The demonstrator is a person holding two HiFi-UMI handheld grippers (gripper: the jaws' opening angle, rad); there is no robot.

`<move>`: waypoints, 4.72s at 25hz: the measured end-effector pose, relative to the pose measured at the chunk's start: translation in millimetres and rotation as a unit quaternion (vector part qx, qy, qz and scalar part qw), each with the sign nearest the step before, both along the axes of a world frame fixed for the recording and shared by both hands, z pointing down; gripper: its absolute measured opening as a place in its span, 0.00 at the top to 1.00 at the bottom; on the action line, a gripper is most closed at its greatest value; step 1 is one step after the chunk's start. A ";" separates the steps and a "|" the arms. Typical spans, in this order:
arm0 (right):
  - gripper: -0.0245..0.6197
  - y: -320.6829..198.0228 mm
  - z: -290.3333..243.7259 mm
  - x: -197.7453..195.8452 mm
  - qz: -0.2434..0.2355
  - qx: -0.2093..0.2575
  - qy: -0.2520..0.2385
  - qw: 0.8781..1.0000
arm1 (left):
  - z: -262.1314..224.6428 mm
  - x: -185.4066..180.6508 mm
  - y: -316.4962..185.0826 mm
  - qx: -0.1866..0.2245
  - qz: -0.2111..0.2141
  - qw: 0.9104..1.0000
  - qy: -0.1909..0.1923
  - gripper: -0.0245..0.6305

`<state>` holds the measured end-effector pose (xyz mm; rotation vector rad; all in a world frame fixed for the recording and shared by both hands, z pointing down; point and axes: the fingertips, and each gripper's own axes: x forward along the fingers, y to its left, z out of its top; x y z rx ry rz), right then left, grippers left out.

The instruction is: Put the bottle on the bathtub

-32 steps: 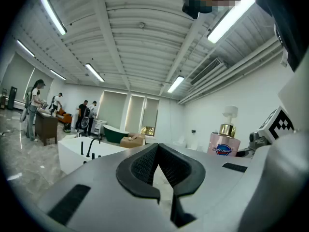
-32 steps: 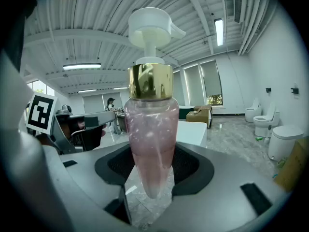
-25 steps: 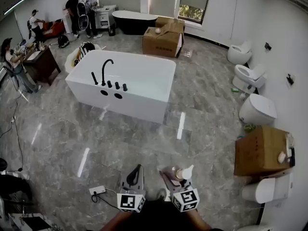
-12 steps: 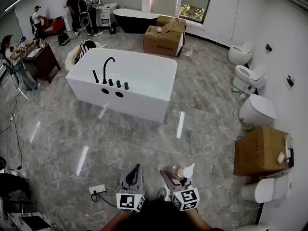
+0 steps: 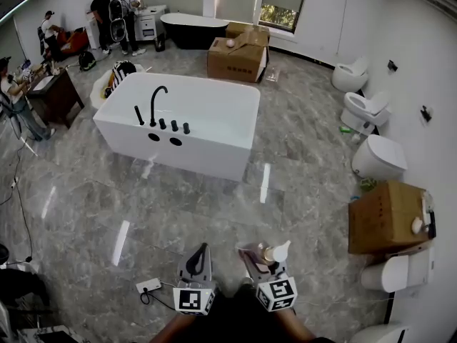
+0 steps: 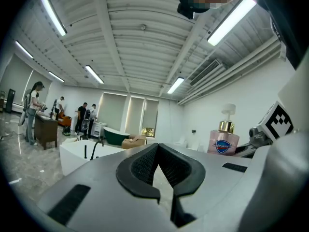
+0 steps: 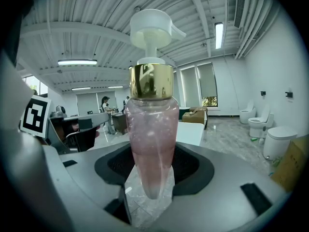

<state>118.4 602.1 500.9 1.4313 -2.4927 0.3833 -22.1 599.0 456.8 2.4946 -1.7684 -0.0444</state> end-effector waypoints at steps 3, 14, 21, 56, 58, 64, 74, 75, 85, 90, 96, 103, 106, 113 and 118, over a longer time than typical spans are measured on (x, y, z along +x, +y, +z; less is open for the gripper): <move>0.61 -8.3 1.6 -10.5 0.007 0.005 0.002 1.000 | 2.4 -7.8 -6.6 0.000 0.003 1.000 0.003 0.94; 0.61 -40.0 8.6 -32.2 0.011 -0.005 -0.001 1.000 | 13.3 -34.6 -34.1 -0.004 -0.004 1.000 0.000 0.94; 0.61 -93.0 12.8 -34.2 0.003 -0.004 -0.009 1.000 | 17.4 -38.7 -85.3 -0.003 -0.012 1.000 0.000 0.94; 0.61 -418.9 31.8 -7.5 -0.023 -0.031 -0.014 0.999 | 18.5 -3.3 -406.2 -0.048 -0.019 0.999 -0.002 0.94; 0.61 -437.4 32.6 -10.7 -0.015 -0.030 -0.012 0.999 | 21.8 -7.4 -427.3 -0.051 -0.015 0.999 0.001 0.94; 0.61 -498.1 40.8 -21.2 0.002 -0.033 -0.001 0.999 | 29.0 -14.5 -502.4 -0.050 0.007 0.999 0.013 0.94; 0.61 -604.5 45.8 -64.4 0.024 -0.036 0.012 0.999 | 25.8 -52.7 -624.4 -0.052 0.036 0.998 0.015 0.94; 0.61 -613.3 46.3 -67.8 0.027 -0.037 0.015 0.999 | 26.1 -57.5 -633.8 -0.053 0.038 0.998 0.017 0.94; 0.61 -683.2 61.7 -103.1 0.064 -0.049 0.032 0.996 | 43.5 -108.4 -698.0 -0.067 0.066 0.995 0.019 0.94; 0.61 -711.2 72.0 -106.9 0.069 -0.062 0.041 0.995 | 43.3 -111.2 -718.8 -0.068 0.074 0.995 0.011 0.94; 0.61 -750.8 94.2 -99.4 0.074 -0.076 0.044 0.993 | 46.4 -99.2 -750.0 -0.070 0.082 0.994 0.011 0.94; 0.61 -784.6 120.4 -90.9 0.057 -0.098 0.052 0.992 | 42.9 -91.6 -772.0 -0.069 0.060 0.996 0.002 0.94; 0.61 -799.8 132.3 -90.4 0.051 -0.102 0.055 0.992 | 40.9 -89.6 -784.9 -0.065 0.053 0.996 0.001 0.94; 0.61 -830.1 169.6 -88.4 0.035 -0.128 0.066 0.989 | 45.7 -79.6 -809.6 -0.079 0.039 0.996 0.004 0.94; 0.61 -852.6 200.5 -84.9 0.025 -0.142 0.078 0.986 | 52.7 -73.2 -827.3 -0.087 0.027 0.996 0.002 0.94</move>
